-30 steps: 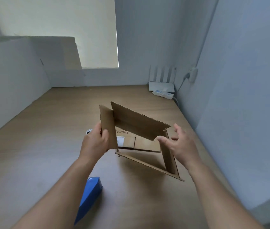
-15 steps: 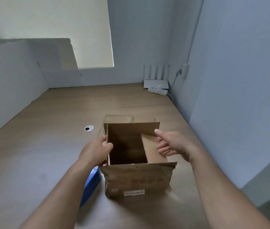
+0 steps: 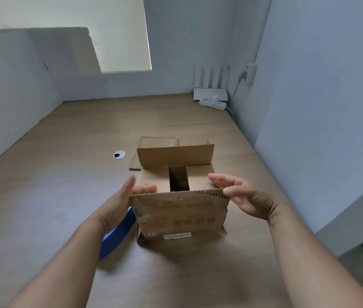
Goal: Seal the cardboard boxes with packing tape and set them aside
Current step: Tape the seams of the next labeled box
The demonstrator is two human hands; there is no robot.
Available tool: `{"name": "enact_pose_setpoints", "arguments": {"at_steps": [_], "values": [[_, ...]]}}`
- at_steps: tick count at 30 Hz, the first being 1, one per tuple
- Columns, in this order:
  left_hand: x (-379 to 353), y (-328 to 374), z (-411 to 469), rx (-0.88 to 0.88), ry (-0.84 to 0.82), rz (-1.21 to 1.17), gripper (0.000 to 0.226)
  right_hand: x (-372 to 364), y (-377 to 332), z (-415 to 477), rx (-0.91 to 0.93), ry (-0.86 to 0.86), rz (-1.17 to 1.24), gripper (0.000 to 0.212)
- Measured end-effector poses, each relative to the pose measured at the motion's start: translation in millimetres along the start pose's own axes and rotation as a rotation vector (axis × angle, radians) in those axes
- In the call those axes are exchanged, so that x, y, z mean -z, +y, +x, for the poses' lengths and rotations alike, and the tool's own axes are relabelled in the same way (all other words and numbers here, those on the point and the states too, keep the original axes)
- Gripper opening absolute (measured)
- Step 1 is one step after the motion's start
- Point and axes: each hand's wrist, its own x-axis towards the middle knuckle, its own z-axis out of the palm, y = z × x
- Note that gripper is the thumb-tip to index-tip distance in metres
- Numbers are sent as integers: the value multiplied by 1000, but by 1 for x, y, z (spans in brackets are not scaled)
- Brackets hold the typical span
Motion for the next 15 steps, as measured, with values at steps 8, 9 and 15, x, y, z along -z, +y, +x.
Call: {"name": "enact_pose_setpoints", "arguments": {"at_steps": [8,9,15], "values": [[-20,-7,16,28,407,448,85,-26,-10,30,-95,446,-683,109],[-21,-8,16,45,386,391,81,-25,-11,34,-91,452,-707,114],[-27,-4,17,48,341,396,65,-26,-33,56,174,549,-628,75]]}}
